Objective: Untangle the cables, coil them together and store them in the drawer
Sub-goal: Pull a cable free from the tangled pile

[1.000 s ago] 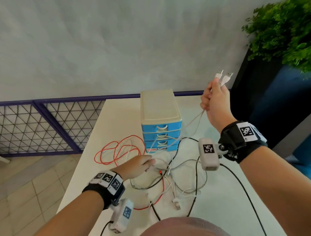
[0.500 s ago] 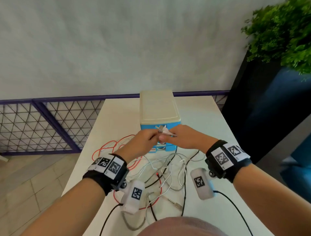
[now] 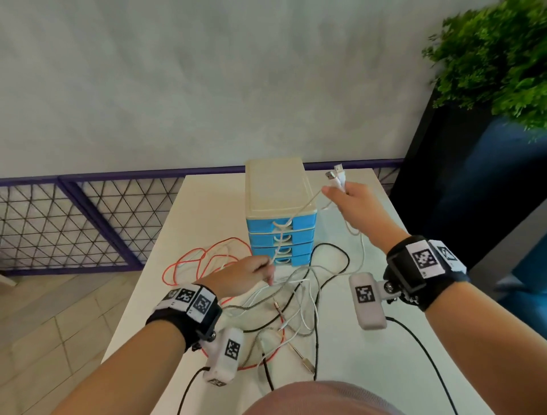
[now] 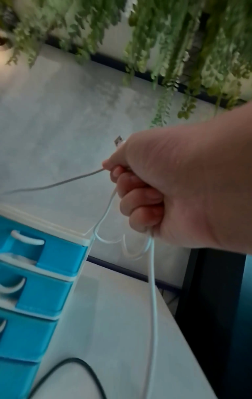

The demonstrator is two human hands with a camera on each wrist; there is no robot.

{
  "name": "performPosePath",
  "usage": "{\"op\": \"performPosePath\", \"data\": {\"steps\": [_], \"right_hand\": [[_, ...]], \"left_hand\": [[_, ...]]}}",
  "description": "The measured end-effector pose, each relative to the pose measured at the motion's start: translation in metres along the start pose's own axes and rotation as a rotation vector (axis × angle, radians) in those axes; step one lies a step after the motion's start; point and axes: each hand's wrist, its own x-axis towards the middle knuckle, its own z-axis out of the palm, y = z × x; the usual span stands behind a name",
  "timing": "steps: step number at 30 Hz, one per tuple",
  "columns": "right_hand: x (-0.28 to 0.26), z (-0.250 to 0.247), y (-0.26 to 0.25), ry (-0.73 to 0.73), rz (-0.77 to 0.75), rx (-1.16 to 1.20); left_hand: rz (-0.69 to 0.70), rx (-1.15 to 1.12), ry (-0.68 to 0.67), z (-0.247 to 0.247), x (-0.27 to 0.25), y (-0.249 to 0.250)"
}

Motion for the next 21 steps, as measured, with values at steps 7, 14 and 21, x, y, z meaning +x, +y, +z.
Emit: {"op": "performPosePath", "data": {"steps": [7, 14, 21], "right_hand": [[-0.011, 0.014, 0.011, 0.122, 0.039, 0.379], [-0.010, -0.006, -0.002, 0.194, 0.027, 0.421], [-0.019, 0.019, -0.002, -0.259, -0.014, -0.168]], "left_hand": [[0.004, 0.209, -0.069, -0.002, 0.008, 0.016], [0.162, -0.064, 0.383, 0.004, 0.016, 0.027], [0.276, -0.275, 0.534, -0.014, 0.018, 0.084]]}}
